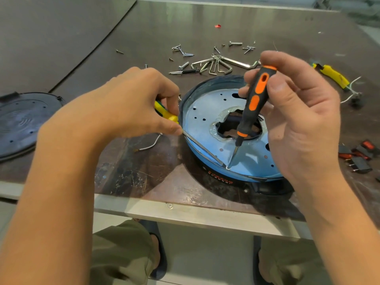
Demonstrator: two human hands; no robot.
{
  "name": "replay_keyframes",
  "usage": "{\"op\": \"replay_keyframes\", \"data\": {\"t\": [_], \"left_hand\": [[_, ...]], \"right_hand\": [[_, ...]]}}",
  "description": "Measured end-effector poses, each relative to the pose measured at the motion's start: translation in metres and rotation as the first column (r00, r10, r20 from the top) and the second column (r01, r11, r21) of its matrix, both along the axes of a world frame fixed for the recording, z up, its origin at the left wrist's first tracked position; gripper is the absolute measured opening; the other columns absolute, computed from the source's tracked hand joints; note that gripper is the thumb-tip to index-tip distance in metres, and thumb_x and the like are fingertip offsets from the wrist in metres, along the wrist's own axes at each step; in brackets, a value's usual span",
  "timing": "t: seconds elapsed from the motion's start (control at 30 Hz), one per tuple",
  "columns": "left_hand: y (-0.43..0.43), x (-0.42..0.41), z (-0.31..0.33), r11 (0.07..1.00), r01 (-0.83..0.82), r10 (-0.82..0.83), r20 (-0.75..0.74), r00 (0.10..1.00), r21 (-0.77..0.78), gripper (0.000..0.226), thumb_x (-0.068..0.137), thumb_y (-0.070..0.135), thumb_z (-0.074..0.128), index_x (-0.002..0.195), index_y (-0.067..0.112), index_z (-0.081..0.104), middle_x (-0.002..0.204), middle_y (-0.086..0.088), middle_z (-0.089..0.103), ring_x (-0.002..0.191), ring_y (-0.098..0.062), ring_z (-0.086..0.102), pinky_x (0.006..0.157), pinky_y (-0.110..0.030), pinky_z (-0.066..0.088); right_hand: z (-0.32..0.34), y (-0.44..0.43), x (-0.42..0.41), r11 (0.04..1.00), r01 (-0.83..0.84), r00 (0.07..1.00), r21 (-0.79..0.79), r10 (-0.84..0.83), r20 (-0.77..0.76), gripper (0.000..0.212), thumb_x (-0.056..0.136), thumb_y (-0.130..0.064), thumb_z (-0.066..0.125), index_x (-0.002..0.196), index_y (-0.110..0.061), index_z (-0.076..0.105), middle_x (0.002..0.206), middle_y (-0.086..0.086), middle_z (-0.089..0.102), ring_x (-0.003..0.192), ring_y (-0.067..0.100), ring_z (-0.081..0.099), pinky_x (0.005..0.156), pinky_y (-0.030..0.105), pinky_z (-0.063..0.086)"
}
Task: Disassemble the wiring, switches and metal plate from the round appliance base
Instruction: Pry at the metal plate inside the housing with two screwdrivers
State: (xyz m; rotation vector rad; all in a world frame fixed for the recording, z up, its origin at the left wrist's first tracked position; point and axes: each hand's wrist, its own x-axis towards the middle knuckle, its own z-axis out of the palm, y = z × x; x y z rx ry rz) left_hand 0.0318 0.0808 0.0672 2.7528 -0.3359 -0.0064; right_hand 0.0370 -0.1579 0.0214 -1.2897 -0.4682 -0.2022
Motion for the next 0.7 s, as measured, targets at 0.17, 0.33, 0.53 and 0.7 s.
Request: {"op": "replay_keyframes", "data": {"t": [0.17, 0.33, 0.53, 0.7], "left_hand": [[-0.0002, 0.0002, 0.0003, 1.000, 0.004, -0.004, -0.010, 1.000, 0.010, 0.029, 0.064, 0.051, 0.083, 0.073, 0.031, 0.065, 0.075, 0.024, 0.060, 0.065, -0.005, 0.054, 0.064, -0.037, 0.050], [-0.0001, 0.0003, 0.0001, 1.000, 0.008, -0.008, -0.002, 1.000, 0.004, 0.028, 0.063, 0.051, 0.083, 0.071, 0.031, 0.065, 0.070, 0.016, 0.060, 0.065, -0.007, 0.055, 0.064, -0.037, 0.050], [0.0001, 0.0002, 0.0000, 1.000, 0.012, -0.012, -0.005, 1.000, 0.010, 0.028, 0.063, 0.052, 0.082, 0.072, 0.032, 0.065, 0.073, 0.018, 0.060, 0.066, -0.006, 0.055, 0.064, -0.037, 0.050], [-0.0006, 0.0000, 0.0001, 1.000, 0.010, -0.010, 0.011, 1.000, 0.011, 0.028, 0.064, 0.051, 0.083, 0.072, 0.031, 0.066, 0.070, 0.013, 0.061, 0.068, -0.009, 0.056, 0.066, -0.039, 0.051]], "right_hand": [[0.0018, 0.0048, 0.0002, 0.999, 0.017, 1.000, -0.034, -0.017, -0.014, 0.019, 0.099, -0.012, 0.060, 0.118, -0.015, 0.063, 0.092, -0.003, 0.061, 0.082, 0.012, 0.056, 0.077, 0.027, 0.047], [0.0003, 0.0019, 0.0002, 1.000, -0.012, 0.998, -0.010, 0.012, -0.062, 0.027, 0.100, -0.006, 0.048, 0.125, -0.008, 0.059, 0.102, 0.007, 0.069, 0.090, 0.022, 0.065, 0.080, 0.031, 0.053], [0.0034, 0.0060, -0.0019, 0.998, 0.022, 1.000, -0.060, -0.022, 0.002, 0.020, 0.098, -0.011, 0.060, 0.117, -0.014, 0.061, 0.094, 0.000, 0.061, 0.084, 0.015, 0.058, 0.077, 0.031, 0.049], [0.0030, 0.0026, -0.0026, 1.000, -0.024, 0.997, 0.009, 0.025, -0.072, 0.024, 0.103, -0.008, 0.045, 0.120, -0.012, 0.061, 0.098, 0.005, 0.074, 0.086, 0.024, 0.069, 0.076, 0.033, 0.055]]}}
